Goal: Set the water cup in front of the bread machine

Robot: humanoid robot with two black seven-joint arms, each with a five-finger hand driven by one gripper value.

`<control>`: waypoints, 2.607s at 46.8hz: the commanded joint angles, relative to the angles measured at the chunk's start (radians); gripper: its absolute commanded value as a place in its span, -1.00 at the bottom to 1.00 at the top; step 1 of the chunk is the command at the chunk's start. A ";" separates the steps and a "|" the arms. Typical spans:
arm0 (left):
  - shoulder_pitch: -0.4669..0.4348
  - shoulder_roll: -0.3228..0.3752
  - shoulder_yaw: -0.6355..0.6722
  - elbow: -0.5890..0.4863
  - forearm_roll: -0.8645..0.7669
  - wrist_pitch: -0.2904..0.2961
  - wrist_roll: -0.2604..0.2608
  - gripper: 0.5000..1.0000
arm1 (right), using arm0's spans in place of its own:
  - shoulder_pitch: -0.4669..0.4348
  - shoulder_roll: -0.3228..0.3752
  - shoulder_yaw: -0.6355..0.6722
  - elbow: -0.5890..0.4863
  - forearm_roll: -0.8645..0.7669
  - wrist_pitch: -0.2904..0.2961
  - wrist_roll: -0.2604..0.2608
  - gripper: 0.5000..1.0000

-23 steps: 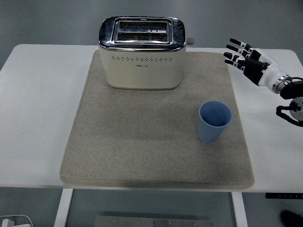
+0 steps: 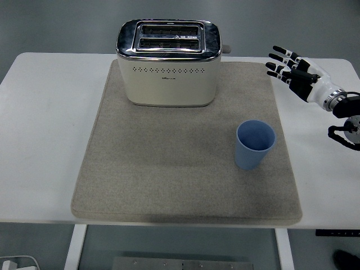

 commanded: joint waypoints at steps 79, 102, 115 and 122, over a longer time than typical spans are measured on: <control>0.000 0.000 0.001 -0.005 0.003 -0.002 0.001 1.00 | -0.309 -0.311 0.010 0.023 -0.150 0.410 0.419 0.65; 0.000 0.000 0.003 -0.009 0.006 -0.002 0.001 1.00 | -0.433 -0.262 0.035 0.083 -0.142 0.354 0.419 0.65; 0.000 0.000 0.003 -0.009 0.009 -0.002 0.001 1.00 | -0.447 -0.258 0.035 0.186 -0.145 0.255 0.419 0.65; 0.000 0.000 0.003 -0.009 0.009 -0.002 0.001 1.00 | -0.447 -0.259 0.048 0.206 -0.144 0.233 0.419 0.65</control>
